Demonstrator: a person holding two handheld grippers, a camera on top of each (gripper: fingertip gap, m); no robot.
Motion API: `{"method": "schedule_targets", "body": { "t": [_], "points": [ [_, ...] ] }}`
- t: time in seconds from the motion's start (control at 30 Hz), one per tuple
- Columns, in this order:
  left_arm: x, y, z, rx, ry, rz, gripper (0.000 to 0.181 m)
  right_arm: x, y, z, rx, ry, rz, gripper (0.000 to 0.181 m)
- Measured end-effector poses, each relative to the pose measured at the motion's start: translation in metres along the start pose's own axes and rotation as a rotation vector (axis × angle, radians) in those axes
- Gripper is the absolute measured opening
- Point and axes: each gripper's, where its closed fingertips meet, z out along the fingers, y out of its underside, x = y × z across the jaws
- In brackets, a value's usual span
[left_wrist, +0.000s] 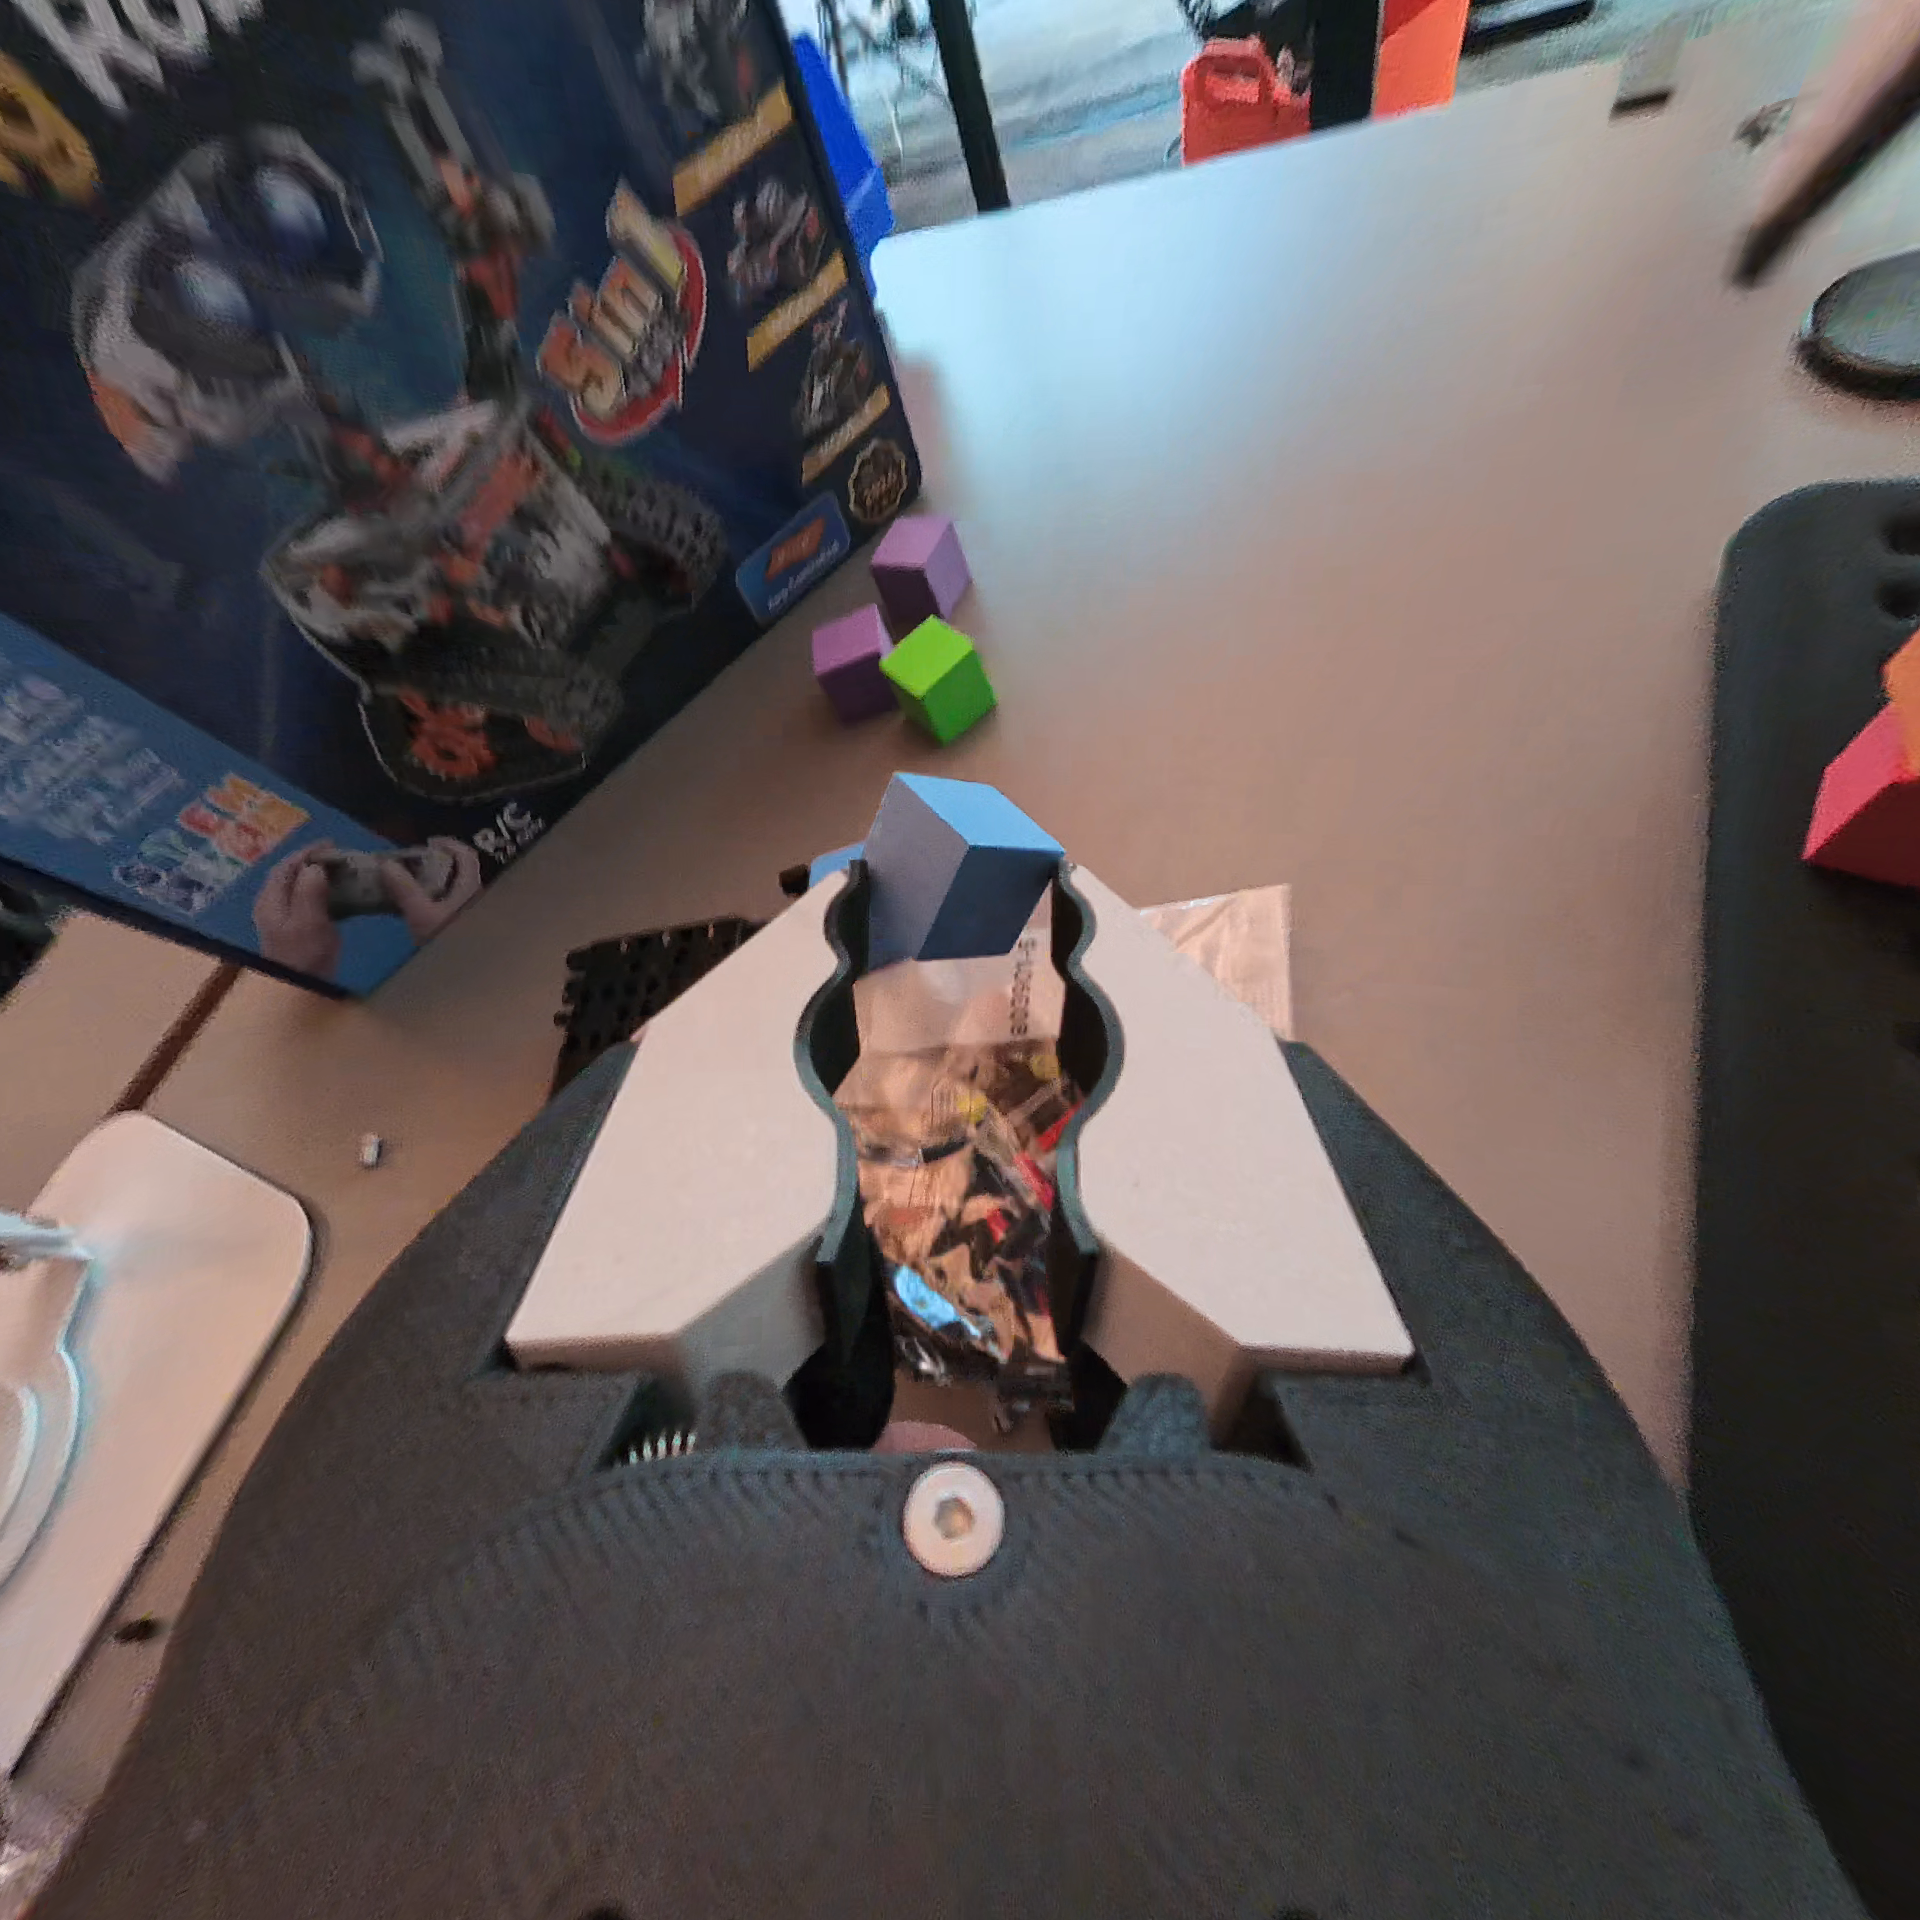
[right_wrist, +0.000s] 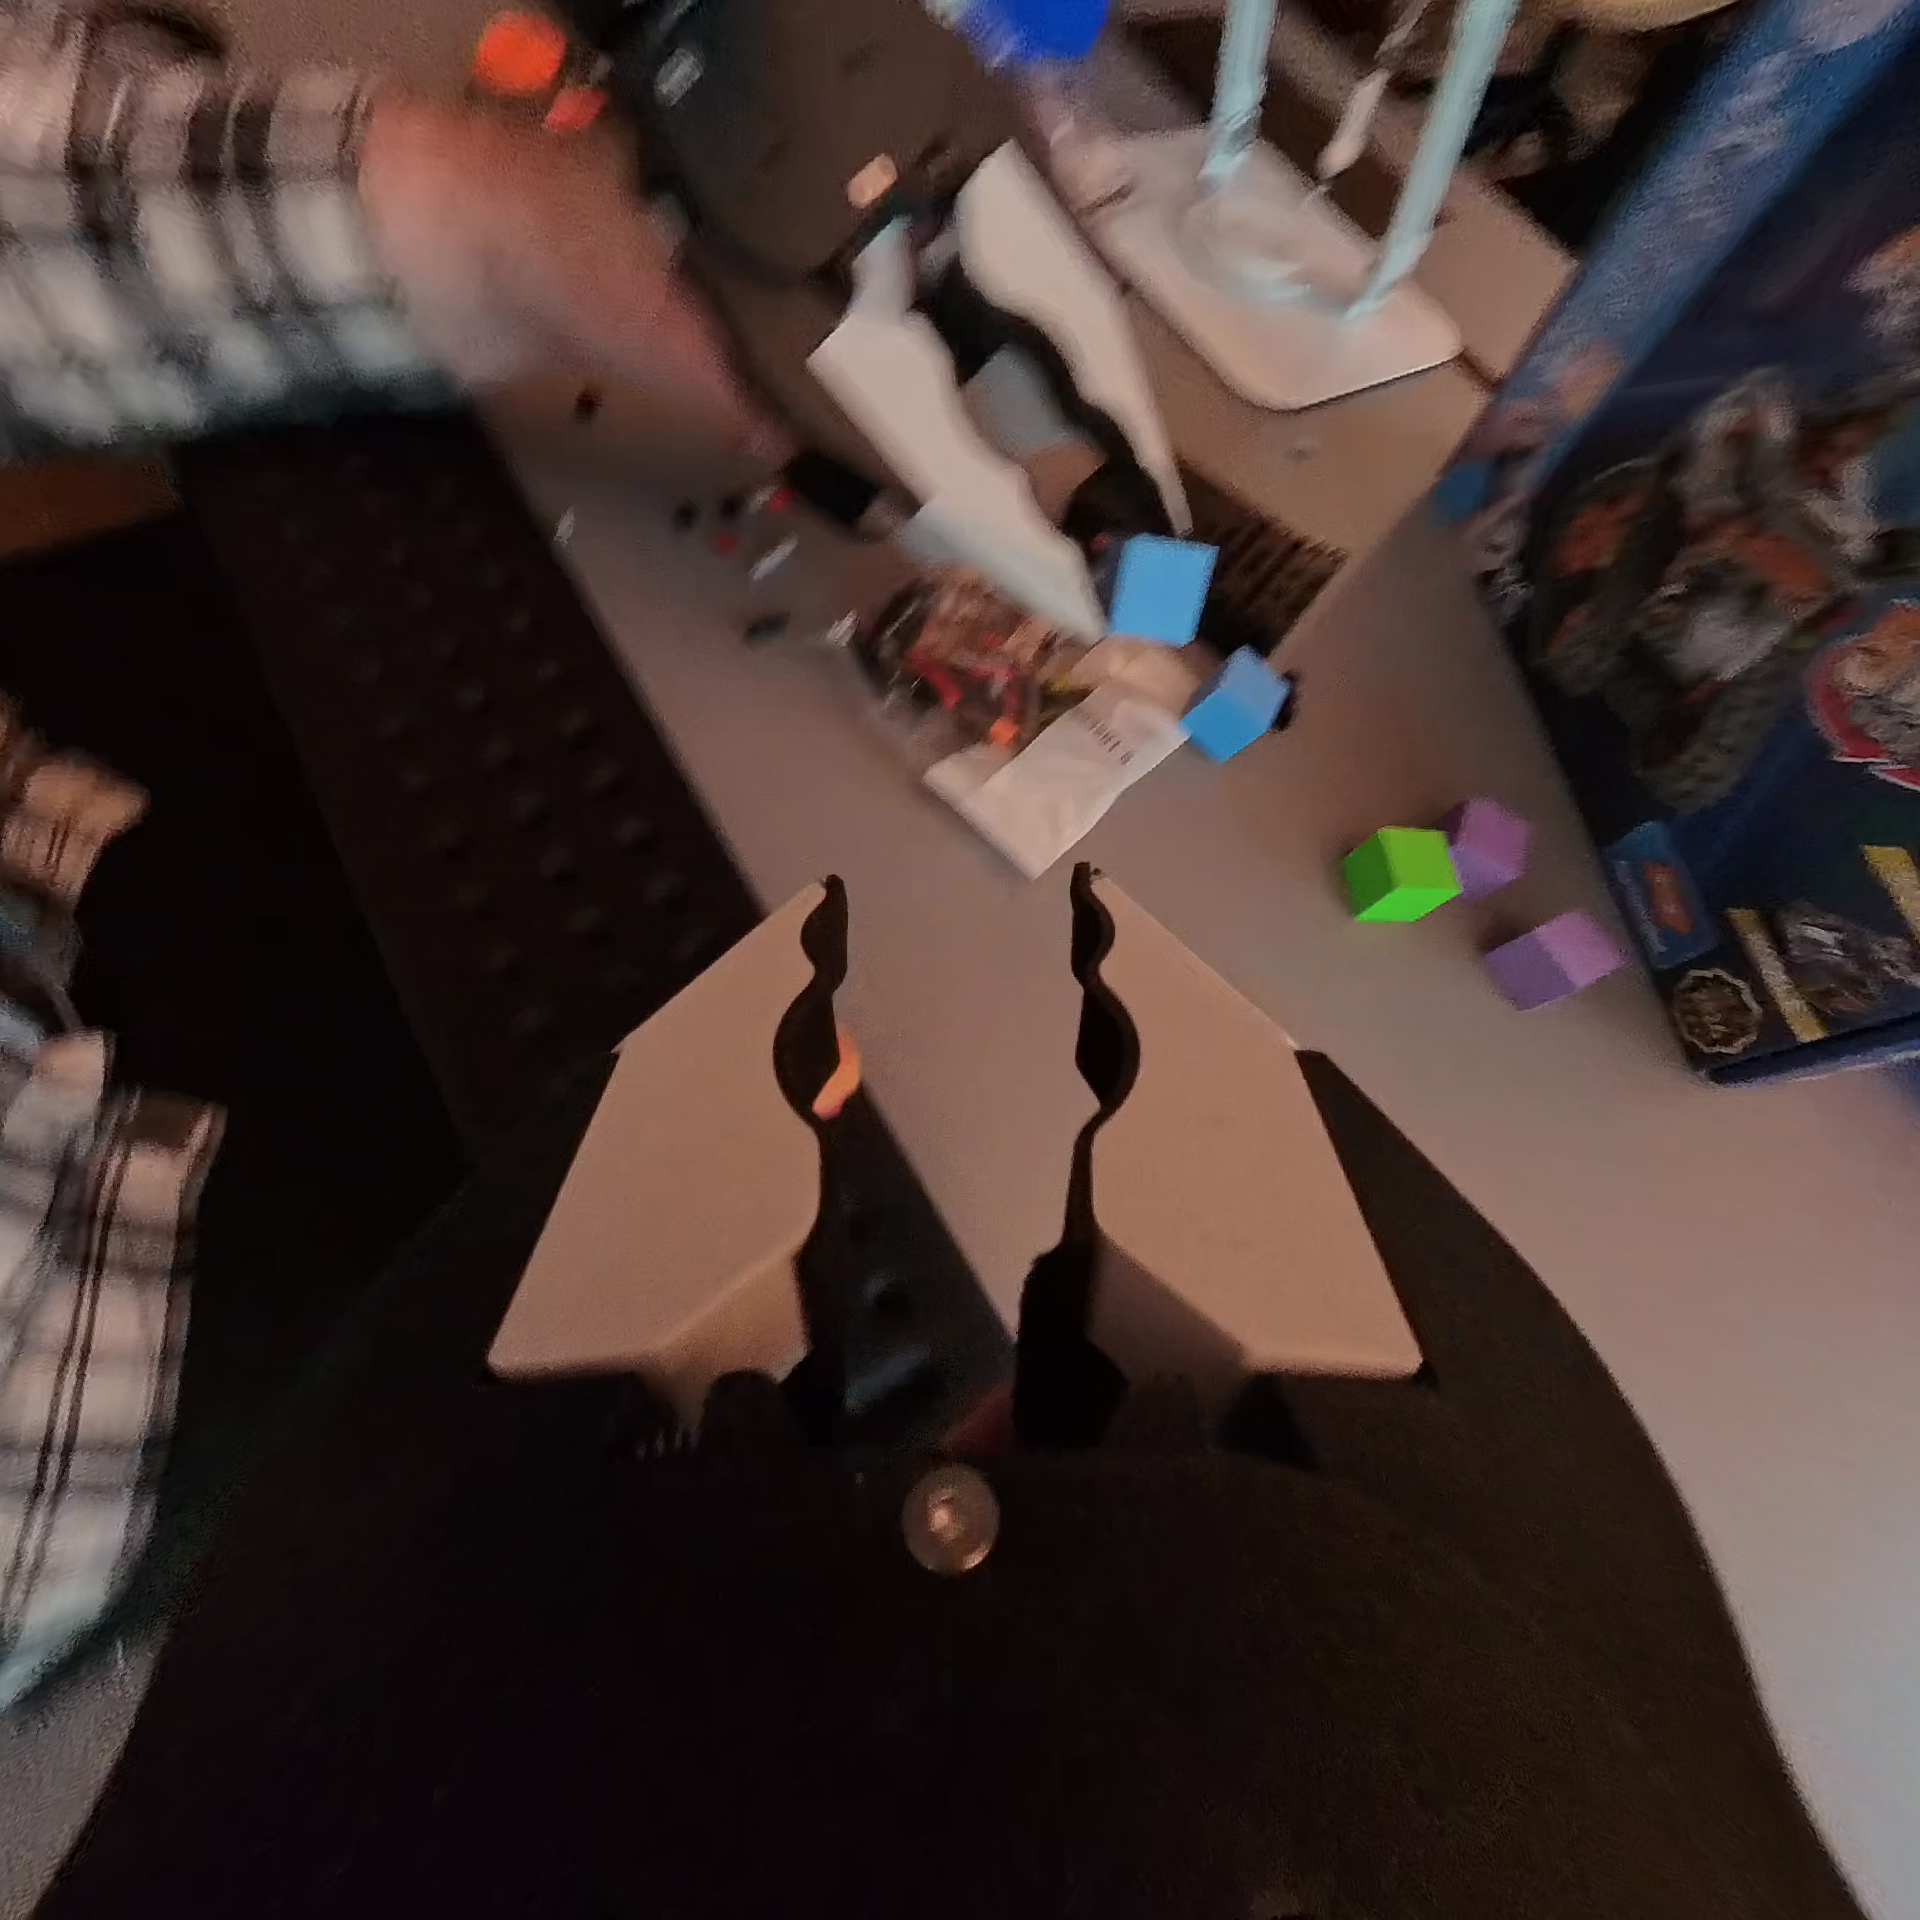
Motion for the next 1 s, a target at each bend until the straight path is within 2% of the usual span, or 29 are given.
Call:
{"method": "schedule_targets", "body": {
  "t": [0.1, 0.17, 0.3, 0.43, 0.6, 0.7, 0.83, 1.0],
  "points": [
    [0.005, -0.022, -0.006, 0.062, -0.073, 0.153, 0.033, 0.024, -0.026, 0.011, 0.070, 0.062, 0.122, 0.043],
    [0.018, -0.037, -0.010, 0.117, -0.090, 0.251, 0.033, 0.035, -0.034, 0.022, 0.062, 0.103, 0.122, 0.045],
    [0.038, -0.055, -0.012, 0.182, -0.108, 0.341, 0.032, 0.045, -0.039, 0.044, 0.036, 0.101, 0.104, 0.045],
    [0.036, -0.057, -0.015, 0.199, -0.135, 0.376, 0.032, 0.044, -0.043, 0.046, 0.064, 0.071, 0.123, 0.041],
    [0.043, -0.064, -0.018, 0.214, -0.168, 0.464, 0.032, 0.043, -0.054, 0.036, 0.180, -0.008, 0.250, 0.033],
    [0.045, -0.066, -0.019, 0.214, -0.188, 0.492, 0.031, 0.043, -0.045, 0.042, 0.120, 0.029, 0.211, 0.036],
    [0.044, -0.067, -0.020, 0.223, -0.196, 0.484, 0.031, 0.043, -0.047, 0.042, 0.110, 0.089, 0.140, 0.032],
    [0.048, -0.073, -0.024, 0.264, -0.195, 0.487, 0.028, 0.040, -0.050, 0.034, 0.113, 0.083, 0.112, 0.030]
  ]
}}
